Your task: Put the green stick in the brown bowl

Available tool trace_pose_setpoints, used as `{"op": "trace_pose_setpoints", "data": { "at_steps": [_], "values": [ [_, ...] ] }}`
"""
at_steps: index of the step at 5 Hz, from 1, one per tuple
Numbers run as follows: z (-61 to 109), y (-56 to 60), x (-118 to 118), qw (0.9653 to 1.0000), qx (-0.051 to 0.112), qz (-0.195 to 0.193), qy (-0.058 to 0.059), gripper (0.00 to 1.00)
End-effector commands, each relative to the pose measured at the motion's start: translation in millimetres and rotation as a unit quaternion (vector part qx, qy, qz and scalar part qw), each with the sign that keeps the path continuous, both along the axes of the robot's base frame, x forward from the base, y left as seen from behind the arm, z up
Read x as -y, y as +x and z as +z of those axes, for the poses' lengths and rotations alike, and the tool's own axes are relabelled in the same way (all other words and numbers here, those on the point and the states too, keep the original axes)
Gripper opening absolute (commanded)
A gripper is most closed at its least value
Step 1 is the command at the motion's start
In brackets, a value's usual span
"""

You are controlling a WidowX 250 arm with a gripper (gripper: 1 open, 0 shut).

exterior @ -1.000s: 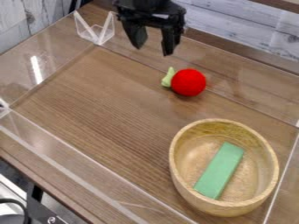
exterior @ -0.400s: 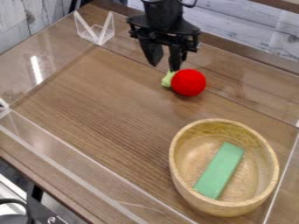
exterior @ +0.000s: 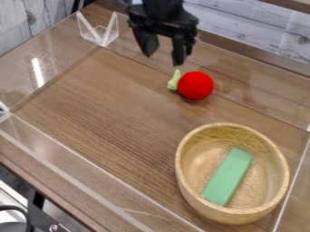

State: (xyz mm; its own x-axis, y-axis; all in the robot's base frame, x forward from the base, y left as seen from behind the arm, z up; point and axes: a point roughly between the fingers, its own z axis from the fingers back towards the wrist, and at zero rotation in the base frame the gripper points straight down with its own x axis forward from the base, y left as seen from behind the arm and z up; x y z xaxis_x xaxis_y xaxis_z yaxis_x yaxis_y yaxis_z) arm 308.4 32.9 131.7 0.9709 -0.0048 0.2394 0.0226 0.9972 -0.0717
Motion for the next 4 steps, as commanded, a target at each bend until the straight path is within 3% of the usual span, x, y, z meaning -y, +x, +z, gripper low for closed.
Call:
{"op": "trace_pose_setpoints", "data": {
  "at_steps": [1, 2, 4],
  "values": [
    [35.7, 1.1, -3.2, 0.9993, 0.037, 0.003, 0.009, 1.00],
    [41.1, -1.0, 0.3, 0.9993, 0.037, 0.004, 0.006, 1.00],
    [16.6, 0.0, 12.3, 0.9998, 0.018, 0.001, -0.005, 1.00]
  ]
}}
